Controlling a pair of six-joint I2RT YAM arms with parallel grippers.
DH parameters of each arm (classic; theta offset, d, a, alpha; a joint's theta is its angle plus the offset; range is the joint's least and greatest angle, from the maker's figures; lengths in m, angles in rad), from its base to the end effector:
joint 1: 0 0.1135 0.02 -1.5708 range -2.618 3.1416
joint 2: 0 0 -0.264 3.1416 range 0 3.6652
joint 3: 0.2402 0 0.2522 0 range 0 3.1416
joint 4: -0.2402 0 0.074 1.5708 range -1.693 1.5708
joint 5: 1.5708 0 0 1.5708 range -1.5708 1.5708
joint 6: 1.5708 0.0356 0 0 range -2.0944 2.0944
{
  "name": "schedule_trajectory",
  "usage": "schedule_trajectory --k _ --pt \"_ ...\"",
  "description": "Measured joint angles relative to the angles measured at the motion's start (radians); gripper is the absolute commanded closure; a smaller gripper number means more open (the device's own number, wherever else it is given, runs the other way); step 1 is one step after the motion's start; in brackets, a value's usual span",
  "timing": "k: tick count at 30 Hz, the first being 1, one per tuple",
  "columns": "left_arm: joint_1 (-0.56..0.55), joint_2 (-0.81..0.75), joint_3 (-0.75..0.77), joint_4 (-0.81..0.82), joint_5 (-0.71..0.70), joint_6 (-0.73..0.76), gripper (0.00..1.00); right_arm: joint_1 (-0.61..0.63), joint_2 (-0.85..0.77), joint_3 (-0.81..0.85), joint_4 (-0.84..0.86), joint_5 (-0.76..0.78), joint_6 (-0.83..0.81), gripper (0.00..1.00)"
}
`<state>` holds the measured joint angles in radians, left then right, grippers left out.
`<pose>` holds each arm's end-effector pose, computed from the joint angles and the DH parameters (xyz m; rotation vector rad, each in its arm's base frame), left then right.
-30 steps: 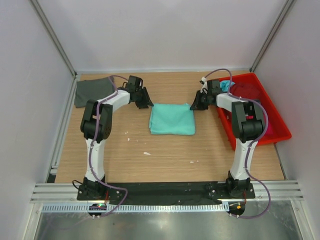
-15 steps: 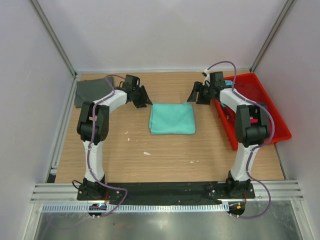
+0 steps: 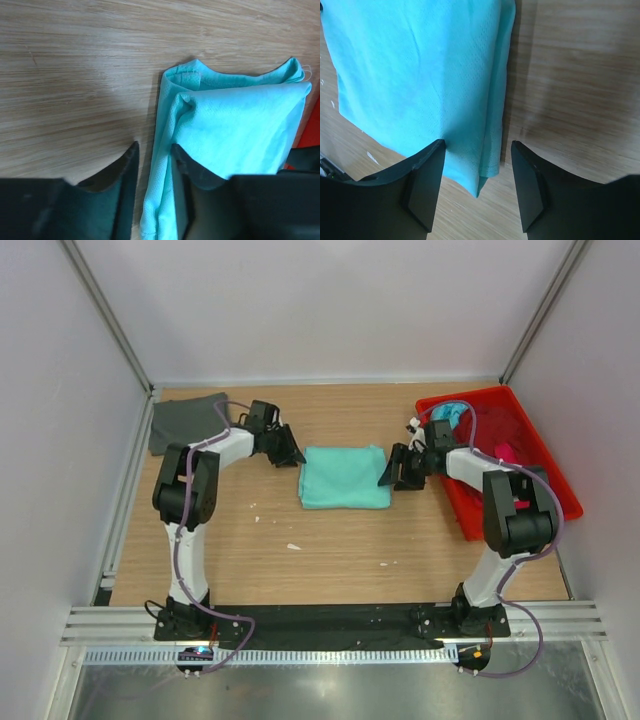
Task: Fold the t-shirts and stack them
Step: Neatly place the folded tshirt to the corner
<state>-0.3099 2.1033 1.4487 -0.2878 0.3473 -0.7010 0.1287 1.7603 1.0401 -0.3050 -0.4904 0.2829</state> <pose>0.4230 -0.1482 0.1525 -0.3650 2.6162 -0.8198 0.3431 0.0613 0.1662 0.0188 2.6065 0.7856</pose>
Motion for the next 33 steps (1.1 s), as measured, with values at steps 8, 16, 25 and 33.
schedule_trajectory --k 8,16,25,33 --pt "-0.003 0.02 -0.023 0.043 0.016 -0.031 1.0 -0.001 -0.032 -0.175 0.135 -0.06 0.037 0.8" --pt "-0.002 0.02 -0.038 0.072 0.014 -0.091 0.94 -0.001 -0.063 -0.224 0.176 -0.054 0.053 0.74" --pt "0.003 -0.037 -0.053 0.05 0.019 -0.071 0.53 -0.001 -0.171 -0.212 0.118 -0.038 0.077 0.46" --pt "-0.006 -0.081 -0.13 0.05 0.043 -0.038 0.53 -0.001 -0.269 -0.203 0.089 -0.029 0.096 0.44"
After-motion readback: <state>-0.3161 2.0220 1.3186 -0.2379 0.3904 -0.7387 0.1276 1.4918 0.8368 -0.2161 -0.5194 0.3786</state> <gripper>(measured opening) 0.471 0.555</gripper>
